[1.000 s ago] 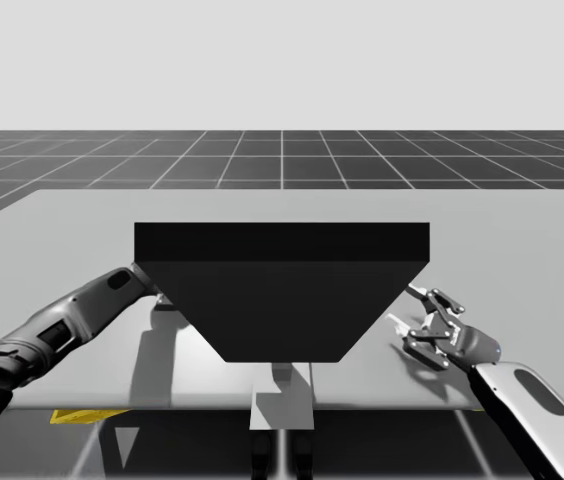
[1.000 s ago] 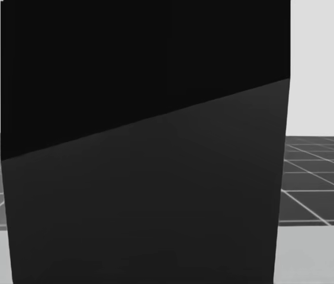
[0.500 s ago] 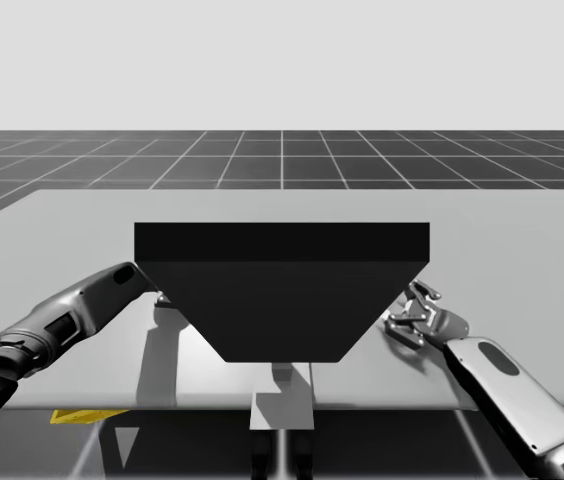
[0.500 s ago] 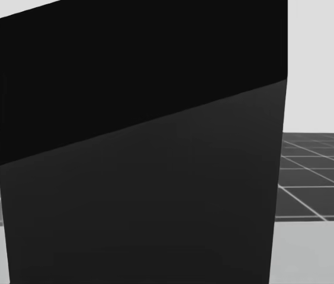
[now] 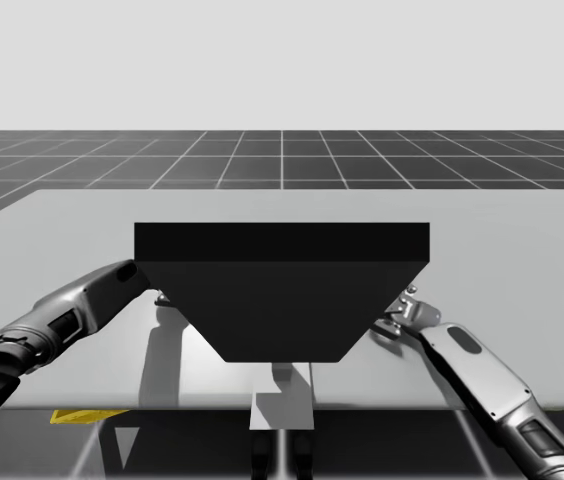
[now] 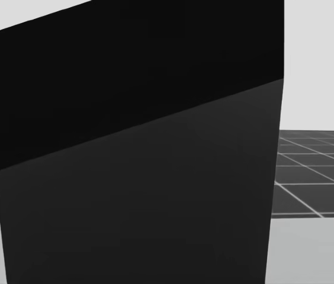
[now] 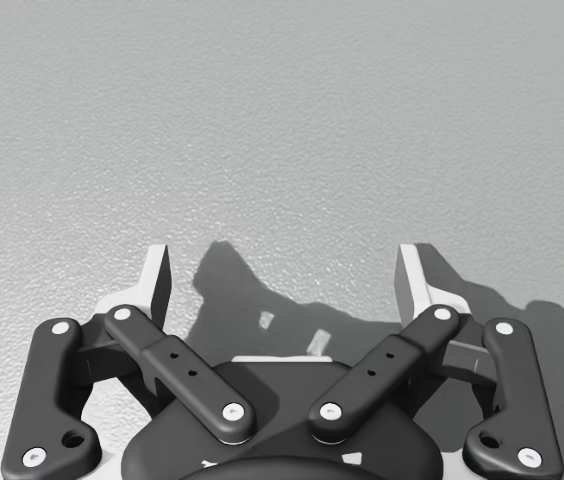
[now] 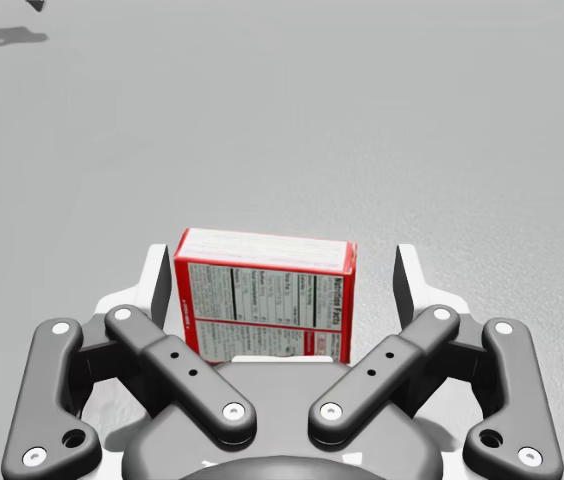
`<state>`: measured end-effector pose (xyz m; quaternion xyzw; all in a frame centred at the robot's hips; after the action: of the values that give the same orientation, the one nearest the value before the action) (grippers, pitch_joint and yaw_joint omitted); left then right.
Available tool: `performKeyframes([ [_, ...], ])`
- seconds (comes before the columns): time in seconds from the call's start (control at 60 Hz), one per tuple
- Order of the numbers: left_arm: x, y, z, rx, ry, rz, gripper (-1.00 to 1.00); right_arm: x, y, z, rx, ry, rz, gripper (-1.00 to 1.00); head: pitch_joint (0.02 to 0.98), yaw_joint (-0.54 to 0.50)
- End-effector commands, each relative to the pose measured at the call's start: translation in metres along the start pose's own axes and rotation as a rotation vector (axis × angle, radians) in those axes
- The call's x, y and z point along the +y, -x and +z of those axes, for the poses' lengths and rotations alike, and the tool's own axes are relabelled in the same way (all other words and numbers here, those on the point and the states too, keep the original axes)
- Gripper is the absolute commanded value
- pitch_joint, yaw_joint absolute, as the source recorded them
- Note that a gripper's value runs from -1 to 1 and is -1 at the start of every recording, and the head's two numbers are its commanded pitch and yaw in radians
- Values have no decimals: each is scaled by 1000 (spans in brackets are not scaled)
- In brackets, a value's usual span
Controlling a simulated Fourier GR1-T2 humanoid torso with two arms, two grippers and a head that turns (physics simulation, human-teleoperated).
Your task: Reach around the screen and pick up the object behind it.
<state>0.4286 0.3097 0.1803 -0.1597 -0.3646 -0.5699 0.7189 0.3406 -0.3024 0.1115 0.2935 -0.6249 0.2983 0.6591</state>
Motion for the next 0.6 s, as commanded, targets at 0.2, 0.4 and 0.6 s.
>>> performKeyframes([
  [0.2, -2, -9, -8, -708, 4, -6, -1000, 1, 7, -16, 52, 8, 10, -1000, 189, -60],
  [0.4, -3, -12, -5, -711, 2, -17, -1000, -7, 17, -13, 47, 124, 30, 1000, 185, -61],
  [0.6, -5, -6, 2, -700, -13, -19, -1000, -17, 10, 10, 52, 175, 64, 1000, 179, -57],
])
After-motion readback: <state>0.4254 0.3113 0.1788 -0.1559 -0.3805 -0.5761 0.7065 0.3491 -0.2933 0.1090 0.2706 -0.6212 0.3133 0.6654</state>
